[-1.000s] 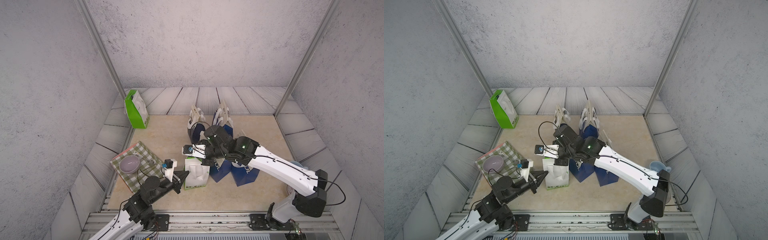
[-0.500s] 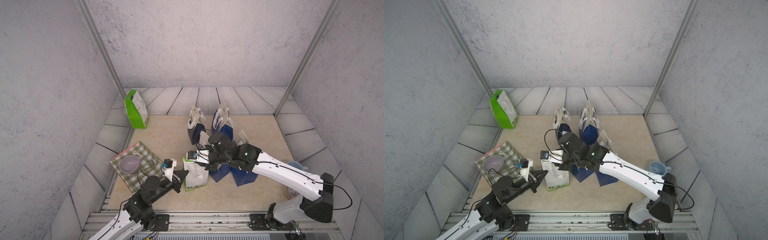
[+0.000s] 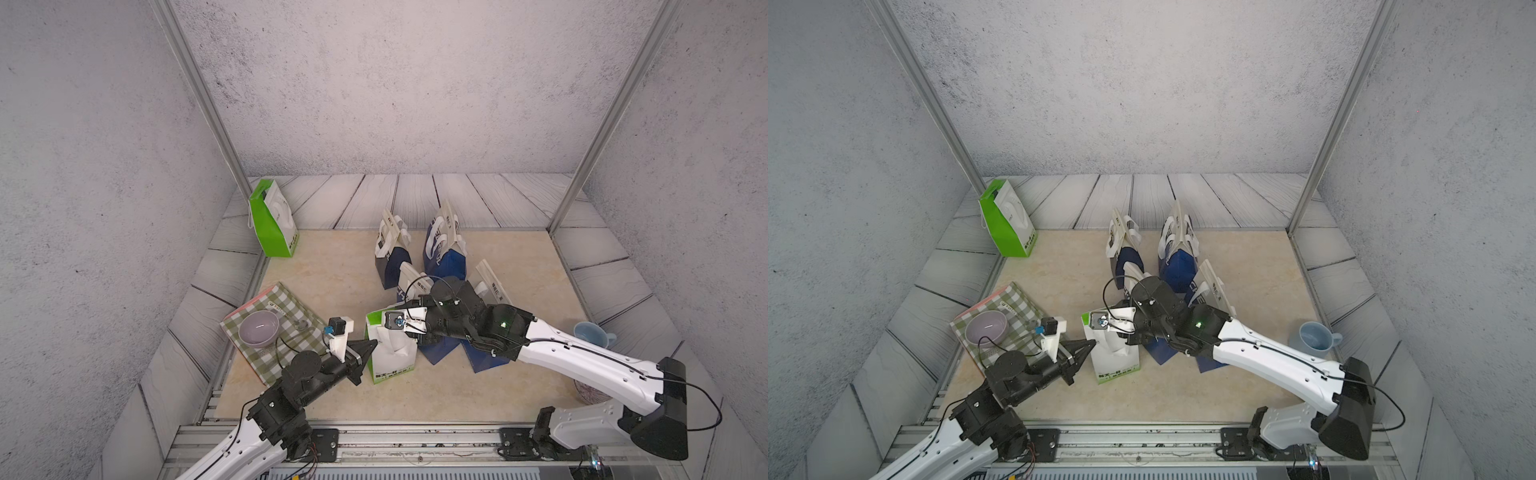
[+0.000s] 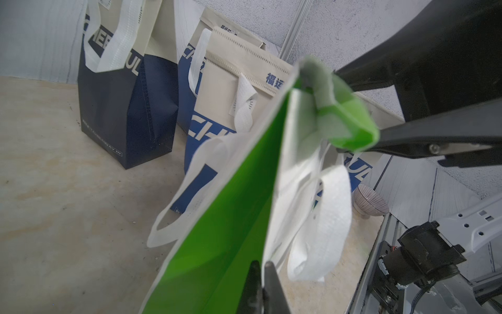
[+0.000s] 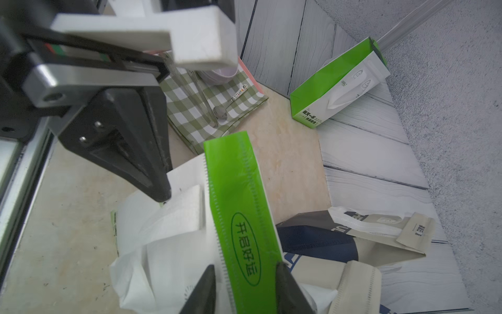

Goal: Open the takeout bag
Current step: Open the takeout bag at the center of the board.

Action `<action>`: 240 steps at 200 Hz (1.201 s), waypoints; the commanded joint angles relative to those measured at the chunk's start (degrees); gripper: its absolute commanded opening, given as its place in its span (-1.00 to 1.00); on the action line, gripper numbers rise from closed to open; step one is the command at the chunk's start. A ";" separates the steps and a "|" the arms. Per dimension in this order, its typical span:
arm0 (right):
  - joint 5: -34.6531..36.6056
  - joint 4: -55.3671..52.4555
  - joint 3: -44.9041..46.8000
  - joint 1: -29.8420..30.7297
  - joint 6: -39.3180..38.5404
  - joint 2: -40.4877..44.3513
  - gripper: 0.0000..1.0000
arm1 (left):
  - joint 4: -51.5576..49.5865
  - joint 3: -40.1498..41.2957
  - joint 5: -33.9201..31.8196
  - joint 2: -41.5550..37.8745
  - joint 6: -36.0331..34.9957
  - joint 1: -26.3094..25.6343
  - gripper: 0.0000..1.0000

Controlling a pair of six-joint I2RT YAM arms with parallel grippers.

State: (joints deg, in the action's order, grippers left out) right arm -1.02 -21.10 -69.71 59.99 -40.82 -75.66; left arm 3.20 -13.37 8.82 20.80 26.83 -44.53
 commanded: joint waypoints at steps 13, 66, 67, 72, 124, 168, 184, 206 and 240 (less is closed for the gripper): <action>3.86 3.89 1.67 1.40 -5.07 -0.13 -0.22 | 0.43 -0.05 0.24 0.38 0.03 -0.11 -1.00; 10.64 9.89 3.25 3.00 -8.94 -2.27 -0.20 | 0.76 -0.07 0.34 0.50 0.16 -0.11 -1.00; 10.71 9.92 3.26 3.01 -9.02 -2.29 -0.20 | 0.76 -0.08 0.38 0.49 0.20 -0.11 -1.00; 10.97 10.15 3.27 3.13 -9.46 -2.45 -0.20 | 0.80 -0.08 0.41 0.48 0.21 -0.11 -1.00; 14.34 12.99 4.15 3.65 -11.75 -3.61 -0.24 | 0.56 -0.09 0.62 0.23 0.20 -0.07 -1.00; 16.06 15.48 4.42 3.84 -12.45 -3.94 -0.47 | 0.40 -0.17 0.63 0.11 0.23 -0.11 -1.00; 16.53 15.48 4.10 3.81 -12.44 -4.15 -0.57 | 0.48 -0.25 0.51 0.24 0.21 -0.09 -1.00; 17.00 15.62 3.97 3.88 -12.36 -4.41 -0.66 | 0.49 -0.34 0.62 0.46 0.15 -0.11 -1.00; 17.42 16.36 3.38 3.89 -11.27 -4.56 -0.81 | 0.49 -0.35 0.61 0.60 0.15 -0.11 -1.00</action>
State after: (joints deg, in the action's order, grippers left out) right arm 13.85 -6.79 -65.80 64.03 -53.28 -79.61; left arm 4.21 -13.37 8.34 21.10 27.03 -44.51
